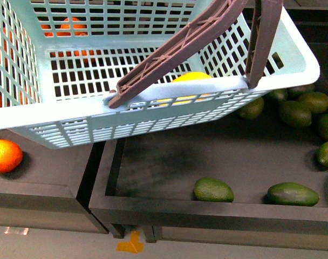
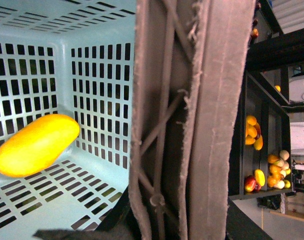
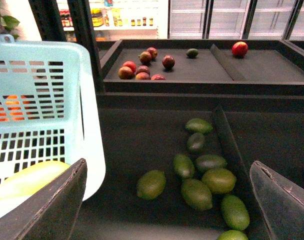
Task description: Pick mango and avocado into basket
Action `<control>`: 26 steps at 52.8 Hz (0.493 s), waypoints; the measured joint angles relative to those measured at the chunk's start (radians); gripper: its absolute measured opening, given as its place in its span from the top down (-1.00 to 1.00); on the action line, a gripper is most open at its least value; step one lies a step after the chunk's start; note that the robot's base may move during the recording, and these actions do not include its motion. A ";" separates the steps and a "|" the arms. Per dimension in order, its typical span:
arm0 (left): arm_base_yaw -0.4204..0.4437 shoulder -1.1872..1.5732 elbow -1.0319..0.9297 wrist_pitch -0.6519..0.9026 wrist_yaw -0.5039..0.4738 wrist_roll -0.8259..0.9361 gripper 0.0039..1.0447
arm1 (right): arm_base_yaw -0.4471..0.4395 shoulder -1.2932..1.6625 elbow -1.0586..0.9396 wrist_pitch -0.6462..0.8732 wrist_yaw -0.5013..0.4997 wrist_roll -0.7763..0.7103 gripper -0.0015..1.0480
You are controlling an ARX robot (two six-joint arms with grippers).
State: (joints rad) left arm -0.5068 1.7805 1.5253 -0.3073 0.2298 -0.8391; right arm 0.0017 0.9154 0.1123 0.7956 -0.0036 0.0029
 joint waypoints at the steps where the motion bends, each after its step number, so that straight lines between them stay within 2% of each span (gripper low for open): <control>1: -0.001 0.000 0.000 0.000 0.004 0.000 0.70 | 0.004 -0.001 0.006 -0.023 0.025 0.011 -0.83; 2: -0.002 0.000 0.000 0.000 0.007 -0.002 0.70 | 0.010 -0.003 0.016 -0.059 0.053 0.022 -0.83; 6: -0.004 0.000 0.000 0.000 0.013 -0.010 0.70 | 0.006 0.008 0.146 -0.423 0.267 0.106 -0.83; 8: -0.006 0.000 0.000 0.000 0.014 -0.011 0.70 | -0.016 0.029 0.200 -0.554 0.305 0.118 -0.83; 11: -0.010 0.000 0.000 0.000 0.020 -0.011 0.70 | -0.068 0.072 0.248 -0.686 0.285 0.116 -0.83; 16: -0.013 0.000 0.000 0.000 0.034 -0.016 0.70 | -0.176 0.210 0.267 -0.632 0.148 0.042 -0.83; 18: -0.017 0.000 0.000 0.000 0.036 -0.018 0.70 | -0.238 0.313 0.290 -0.545 0.076 -0.029 -0.83; 26: -0.023 0.000 0.000 0.000 0.035 -0.021 0.70 | -0.351 0.637 0.445 -0.396 -0.040 -0.254 -0.83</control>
State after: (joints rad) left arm -0.5297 1.7805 1.5253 -0.3073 0.2646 -0.8597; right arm -0.3492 1.5524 0.5571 0.3996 -0.0441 -0.2512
